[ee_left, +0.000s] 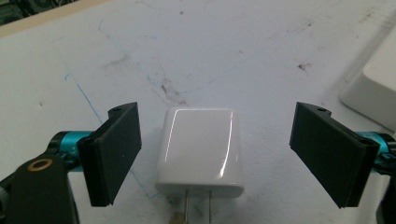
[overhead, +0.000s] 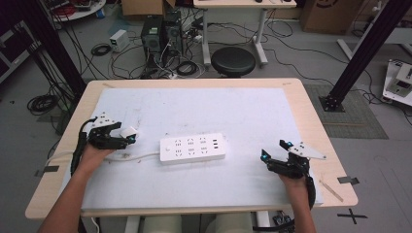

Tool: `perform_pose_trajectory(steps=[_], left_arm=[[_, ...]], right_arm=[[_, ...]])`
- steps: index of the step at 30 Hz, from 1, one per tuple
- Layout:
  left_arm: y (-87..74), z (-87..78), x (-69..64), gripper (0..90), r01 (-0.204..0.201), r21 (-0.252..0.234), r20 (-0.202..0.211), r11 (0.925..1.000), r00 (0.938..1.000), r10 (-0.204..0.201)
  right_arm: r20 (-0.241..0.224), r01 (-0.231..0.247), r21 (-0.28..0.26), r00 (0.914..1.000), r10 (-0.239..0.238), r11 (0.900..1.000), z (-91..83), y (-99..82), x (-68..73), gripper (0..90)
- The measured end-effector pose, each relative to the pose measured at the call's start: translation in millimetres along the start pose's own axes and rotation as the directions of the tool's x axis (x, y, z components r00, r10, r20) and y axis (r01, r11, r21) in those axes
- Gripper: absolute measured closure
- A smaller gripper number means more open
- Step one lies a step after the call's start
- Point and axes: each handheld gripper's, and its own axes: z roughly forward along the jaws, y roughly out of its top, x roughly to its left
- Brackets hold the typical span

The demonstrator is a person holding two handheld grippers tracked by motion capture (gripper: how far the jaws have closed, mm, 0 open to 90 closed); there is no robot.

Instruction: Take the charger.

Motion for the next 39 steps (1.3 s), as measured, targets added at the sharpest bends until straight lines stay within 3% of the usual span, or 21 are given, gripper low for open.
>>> perform_pose_trajectory(steps=[6,7,10,12,19,22,28,35,39], left_arm=[[-3.3,6.2,1.8,16.6,0.013,0.036,-0.004,0.9993,0.9999,-0.012],[-5.2,10.4,2.8,16.6,0.024,0.068,-0.009,0.9974,0.9997,-0.023],[-6.7,13.9,2.0,16.6,0.034,0.103,-0.010,0.9941,0.9994,-0.033],[-7.2,15.1,2.0,17.9,0.024,0.125,-0.019,0.9919,0.9996,-0.021],[-8.6,15.7,3.3,24.4,0.021,0.149,-0.030,0.9886,0.9994,-0.017],[-9.0,15.8,3.5,26.6,0.031,0.144,-0.020,0.9891,0.9994,-0.028],[-7.5,13.4,-0.4,42.2,0.013,0.141,0.002,0.9899,0.9999,-0.014],[-6.2,10.2,-1.5,42.3,0.024,0.149,-0.007,0.9885,0.9997,-0.023],[-2.9,1.7,-2.0,42.3,0.042,0.108,-0.017,0.9933,0.9990,-0.040]], right_arm=[[-0.001,0.001,0.001,1.0000,-0.001,1.0000,0.5,0.1,-0.4,16.8],[-0.001,0.001,0.001,1.0000,-0.001,1.0000,0.5,0.1,-0.4,16.9],[-0.003,-0.002,0.006,1.0000,0.002,1.0000,1.0,0.3,-0.5,16.8],[-0.005,0.001,0.004,1.0000,-0.001,1.0000,1.1,0.4,-0.5,16.8],[-0.002,0.003,0.006,1.0000,-0.003,1.0000,1.0,0.3,-0.3,16.8],[0.000,0.004,0.005,1.0000,-0.004,1.0000,1.1,0.3,-0.3,16.8],[0.001,0.004,0.008,1.0000,-0.004,1.0000,0.8,0.4,0.1,16.8],[-0.002,0.006,0.003,1.0000,-0.006,1.0000,0.8,0.3,-0.4,16.8],[-0.003,-0.003,0.006,1.0000,0.003,1.0000,0.5,0.2,-0.3,16.8]])
